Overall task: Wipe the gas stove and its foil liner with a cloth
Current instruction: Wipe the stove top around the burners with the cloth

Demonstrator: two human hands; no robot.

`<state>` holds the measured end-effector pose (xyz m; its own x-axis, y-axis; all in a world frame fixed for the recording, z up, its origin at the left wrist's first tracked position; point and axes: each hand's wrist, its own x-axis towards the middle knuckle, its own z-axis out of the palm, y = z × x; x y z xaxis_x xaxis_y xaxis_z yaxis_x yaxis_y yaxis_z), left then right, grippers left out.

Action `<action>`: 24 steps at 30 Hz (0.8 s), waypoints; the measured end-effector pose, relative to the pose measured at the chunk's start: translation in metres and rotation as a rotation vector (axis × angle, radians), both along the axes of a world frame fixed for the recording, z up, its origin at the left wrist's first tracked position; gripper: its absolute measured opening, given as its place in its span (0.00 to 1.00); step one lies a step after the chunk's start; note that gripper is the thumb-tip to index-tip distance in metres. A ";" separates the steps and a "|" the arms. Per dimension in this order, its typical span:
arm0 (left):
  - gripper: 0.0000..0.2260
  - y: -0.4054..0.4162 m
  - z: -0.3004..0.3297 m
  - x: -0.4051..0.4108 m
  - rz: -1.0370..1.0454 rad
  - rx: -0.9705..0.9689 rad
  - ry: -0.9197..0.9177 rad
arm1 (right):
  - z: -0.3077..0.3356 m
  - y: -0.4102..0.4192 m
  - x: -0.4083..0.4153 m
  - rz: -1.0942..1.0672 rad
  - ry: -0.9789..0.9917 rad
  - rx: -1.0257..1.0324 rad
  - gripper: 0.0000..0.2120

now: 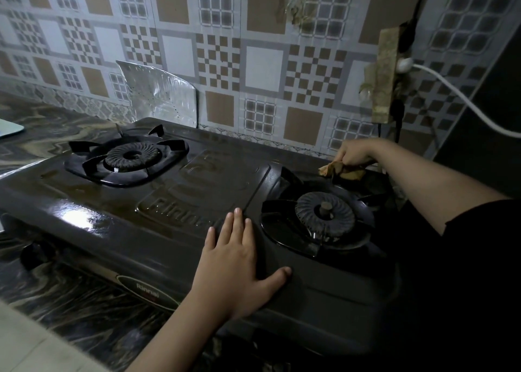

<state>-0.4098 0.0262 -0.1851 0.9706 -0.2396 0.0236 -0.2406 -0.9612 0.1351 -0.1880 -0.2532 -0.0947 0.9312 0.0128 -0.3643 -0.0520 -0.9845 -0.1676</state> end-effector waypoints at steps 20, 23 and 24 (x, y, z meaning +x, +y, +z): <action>0.54 -0.002 0.001 0.000 0.004 -0.003 0.005 | 0.019 -0.040 -0.048 -0.391 0.045 -0.047 0.19; 0.55 -0.002 0.000 0.000 0.011 -0.016 -0.004 | 0.011 -0.035 -0.038 -0.425 -0.182 0.018 0.24; 0.55 -0.002 0.000 0.000 0.013 -0.018 -0.006 | 0.006 -0.031 -0.035 -0.438 -0.149 0.020 0.22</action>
<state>-0.4098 0.0243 -0.1851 0.9734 -0.2267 0.0334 -0.2291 -0.9615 0.1515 -0.2228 -0.2842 -0.0884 0.8926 -0.3879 -0.2300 -0.4364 -0.8714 -0.2239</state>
